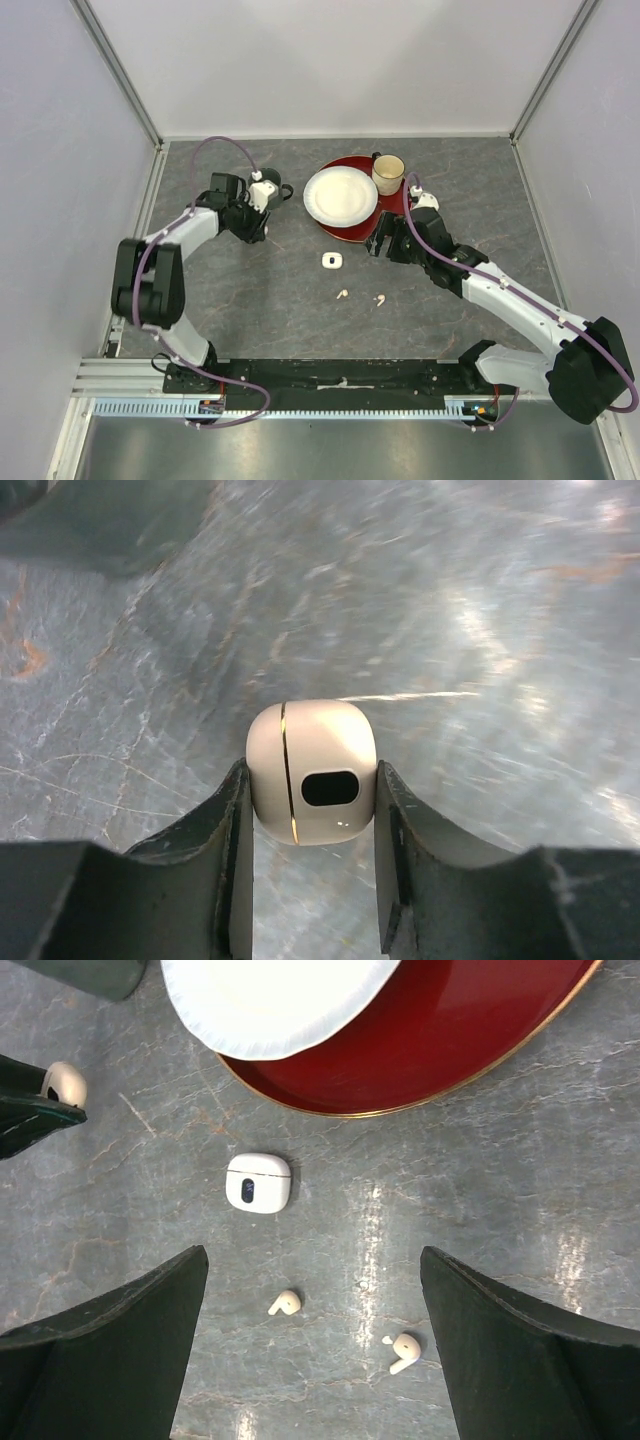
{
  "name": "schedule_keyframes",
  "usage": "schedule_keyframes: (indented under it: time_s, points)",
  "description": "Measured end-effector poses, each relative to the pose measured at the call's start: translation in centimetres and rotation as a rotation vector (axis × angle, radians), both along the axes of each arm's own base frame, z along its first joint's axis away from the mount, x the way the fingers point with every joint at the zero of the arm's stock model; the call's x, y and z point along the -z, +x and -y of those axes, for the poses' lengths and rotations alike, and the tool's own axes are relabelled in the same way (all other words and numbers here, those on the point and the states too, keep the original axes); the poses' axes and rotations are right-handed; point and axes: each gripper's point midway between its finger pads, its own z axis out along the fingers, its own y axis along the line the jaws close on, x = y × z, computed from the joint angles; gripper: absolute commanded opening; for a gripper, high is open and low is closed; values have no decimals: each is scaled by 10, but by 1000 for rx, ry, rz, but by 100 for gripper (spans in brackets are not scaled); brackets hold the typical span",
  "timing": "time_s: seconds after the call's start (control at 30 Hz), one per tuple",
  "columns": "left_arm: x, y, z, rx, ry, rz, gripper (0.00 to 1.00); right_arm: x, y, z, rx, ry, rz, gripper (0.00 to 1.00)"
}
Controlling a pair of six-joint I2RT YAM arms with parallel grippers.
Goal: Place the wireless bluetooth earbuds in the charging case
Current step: Pick up the charging case at the center of the board.
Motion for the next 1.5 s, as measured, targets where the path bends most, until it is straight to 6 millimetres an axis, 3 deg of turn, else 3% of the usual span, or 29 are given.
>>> schedule_keyframes:
  time_s: [0.1, 0.3, 0.4, 0.63, 0.97, 1.27, 1.47, 1.5]
  points:
    - [-40, -14, 26, 80, -75, 117, 2, -2, -2, -8, -37, 29, -8, 92]
    - [-153, -63, 100, 364, -303, 500, 2, -27, -6, -47, -194, 205, 25, 82]
    - [-175, -87, 120, 458, -362, 581, 2, -47, -7, -64, -259, 299, 75, 81]
    - [-173, -126, 157, 612, -428, 575, 2, -77, -16, -83, -370, 414, 142, 77]
    - [-181, -148, 185, 709, -468, 601, 2, -97, -30, -104, -477, 445, 151, 70]
    - [-170, -149, 195, 713, -448, 579, 2, -81, -42, -120, -543, 417, 89, 58]
    - [-169, -148, 196, 705, -439, 583, 2, -68, -45, -119, -546, 394, 43, 42]
    - [-169, -148, 195, 703, -437, 582, 2, -68, -45, -119, -550, 395, 42, 35]
